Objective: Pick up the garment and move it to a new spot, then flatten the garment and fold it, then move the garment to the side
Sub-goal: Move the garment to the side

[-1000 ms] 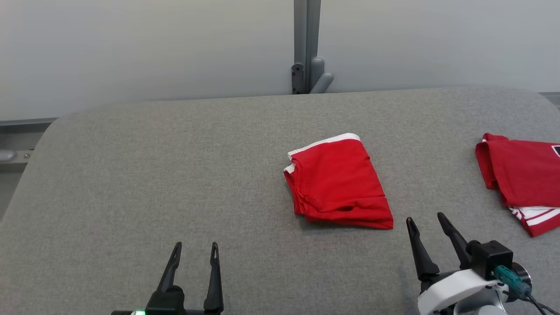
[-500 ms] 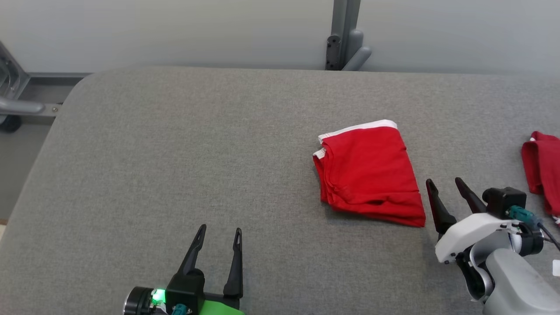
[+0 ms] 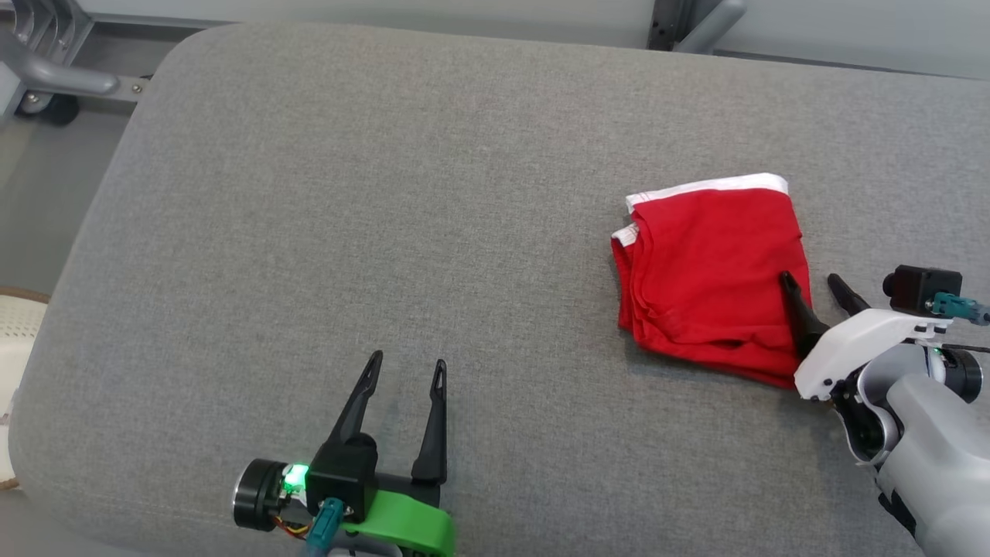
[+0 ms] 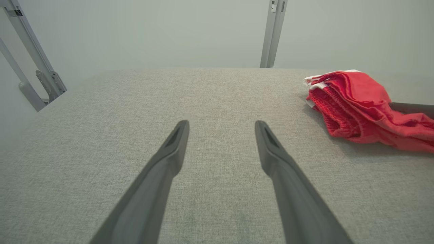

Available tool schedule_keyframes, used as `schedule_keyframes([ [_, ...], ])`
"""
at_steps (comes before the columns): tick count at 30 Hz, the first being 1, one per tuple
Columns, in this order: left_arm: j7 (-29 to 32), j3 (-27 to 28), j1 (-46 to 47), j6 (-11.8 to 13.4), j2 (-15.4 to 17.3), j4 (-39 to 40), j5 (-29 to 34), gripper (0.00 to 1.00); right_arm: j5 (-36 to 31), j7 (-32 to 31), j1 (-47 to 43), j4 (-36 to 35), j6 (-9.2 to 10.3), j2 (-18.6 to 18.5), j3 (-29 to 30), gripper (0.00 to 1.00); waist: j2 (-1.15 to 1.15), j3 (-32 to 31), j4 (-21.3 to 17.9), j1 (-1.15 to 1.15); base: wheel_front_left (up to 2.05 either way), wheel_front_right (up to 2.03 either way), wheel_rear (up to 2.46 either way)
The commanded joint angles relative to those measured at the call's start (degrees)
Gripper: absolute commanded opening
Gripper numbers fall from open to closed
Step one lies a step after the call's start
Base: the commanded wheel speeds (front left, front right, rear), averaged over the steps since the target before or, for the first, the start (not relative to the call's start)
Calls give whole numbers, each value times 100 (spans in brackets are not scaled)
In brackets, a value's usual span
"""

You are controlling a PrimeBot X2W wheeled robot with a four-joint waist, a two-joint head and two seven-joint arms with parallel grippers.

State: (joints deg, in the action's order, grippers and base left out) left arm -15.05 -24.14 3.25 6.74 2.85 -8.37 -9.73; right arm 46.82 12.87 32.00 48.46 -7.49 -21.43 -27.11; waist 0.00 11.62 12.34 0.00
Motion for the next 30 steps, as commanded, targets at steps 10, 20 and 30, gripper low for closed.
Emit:
schedule_keyframes([
  [10,-11,-36,235,73,10,-69,-13,100,814,-140,150,121,2,-172,-1048,0,0,169,17,0,0,0,0],
  [20,-11,56,220,26,11,-66,78,100,829,206,504,-6,5,-436,-1747,0,0,147,-576,0,0,0,0],
  [30,-12,267,364,-98,13,-93,330,100,539,232,788,-386,4,-581,-1939,0,0,357,-1750,0,0,0,0],
])
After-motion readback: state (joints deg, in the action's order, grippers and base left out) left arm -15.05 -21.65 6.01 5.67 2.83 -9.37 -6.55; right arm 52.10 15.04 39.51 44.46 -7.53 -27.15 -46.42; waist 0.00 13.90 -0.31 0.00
